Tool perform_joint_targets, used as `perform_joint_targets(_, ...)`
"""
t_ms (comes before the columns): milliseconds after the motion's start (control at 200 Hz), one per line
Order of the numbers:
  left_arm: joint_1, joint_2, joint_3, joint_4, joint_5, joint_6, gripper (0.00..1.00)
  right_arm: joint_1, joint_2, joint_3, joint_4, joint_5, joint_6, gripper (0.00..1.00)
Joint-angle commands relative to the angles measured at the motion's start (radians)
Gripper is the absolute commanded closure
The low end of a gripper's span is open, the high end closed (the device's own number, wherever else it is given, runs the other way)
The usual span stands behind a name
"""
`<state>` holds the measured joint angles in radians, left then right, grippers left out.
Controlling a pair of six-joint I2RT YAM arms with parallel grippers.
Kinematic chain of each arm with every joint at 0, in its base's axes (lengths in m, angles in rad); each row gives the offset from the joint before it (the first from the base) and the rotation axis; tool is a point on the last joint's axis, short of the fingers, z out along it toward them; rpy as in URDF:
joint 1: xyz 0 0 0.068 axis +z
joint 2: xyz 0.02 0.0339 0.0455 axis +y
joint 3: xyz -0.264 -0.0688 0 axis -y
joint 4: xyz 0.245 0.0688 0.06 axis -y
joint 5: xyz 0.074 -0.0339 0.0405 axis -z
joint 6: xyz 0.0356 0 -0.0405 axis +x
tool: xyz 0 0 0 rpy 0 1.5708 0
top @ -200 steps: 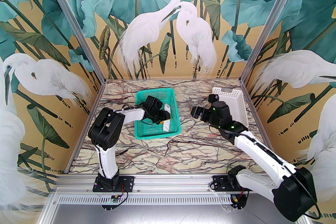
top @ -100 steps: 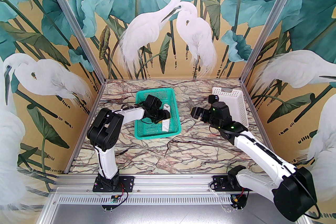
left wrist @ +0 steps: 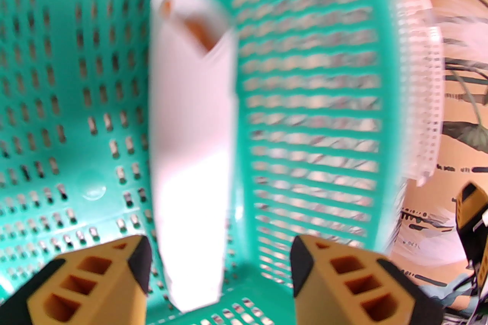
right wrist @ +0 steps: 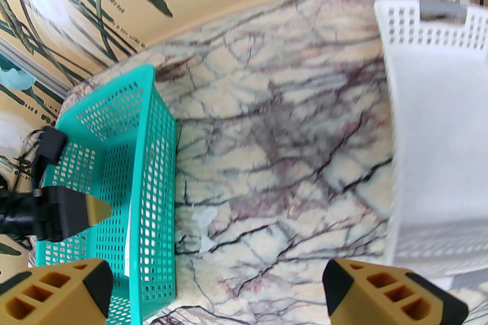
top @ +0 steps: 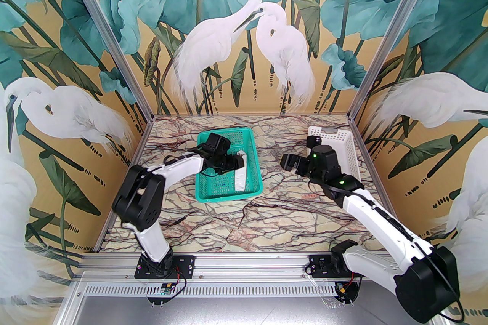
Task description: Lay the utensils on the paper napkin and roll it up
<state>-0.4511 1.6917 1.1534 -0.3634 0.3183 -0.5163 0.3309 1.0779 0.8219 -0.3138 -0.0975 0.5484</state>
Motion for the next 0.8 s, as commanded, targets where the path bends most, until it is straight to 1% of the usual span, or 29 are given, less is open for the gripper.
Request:
perform_joint_targets(0, 0.001, -0.132, -0.028, -0.01, -0.08, 0.054, 0.32, -0.04, -0.027, 0.069, -0.046, 0.004, -0.072, 0.01)
perform_joint_targets(175, 0.006, -0.374, -0.132, -0.01, -0.191, 0.129, 0.25, -0.135, -0.044, 0.135, -0.097, 0.033, -0.124, 0.01)
perform_joint_targets(275, 0.04, -0.528, -0.217, 0.006, -0.223, 0.165, 0.19, -0.198, -0.064, 0.149, -0.117, 0.054, -0.135, 0.01)
perform_joint_targets(430, 0.128, -0.759, -0.361, 0.051, -0.259, 0.204, 0.01, -0.267, -0.127, 0.115, -0.113, 0.145, -0.129, 0.01)
perform_joint_targets(535, 0.171, -0.893, -0.432, 0.06, -0.322, 0.259, 0.0, -0.305, -0.188, 0.06, -0.086, 0.195, -0.117, 0.01)
perform_joint_targets(615, 0.204, -0.969, -0.493, 0.086, -0.366, 0.29, 0.01, -0.329, -0.247, -0.009, -0.041, 0.271, -0.079, 0.01)
perform_joint_targets(710, 0.263, -1.035, -0.569, 0.123, -0.378, 0.301, 0.01, -0.358, -0.331, -0.108, 0.048, 0.32, -0.077, 0.01)
perform_joint_targets(795, 0.322, -1.07, -0.614, 0.14, -0.375, 0.301, 0.01, -0.375, -0.371, -0.161, 0.084, 0.344, -0.096, 0.01)
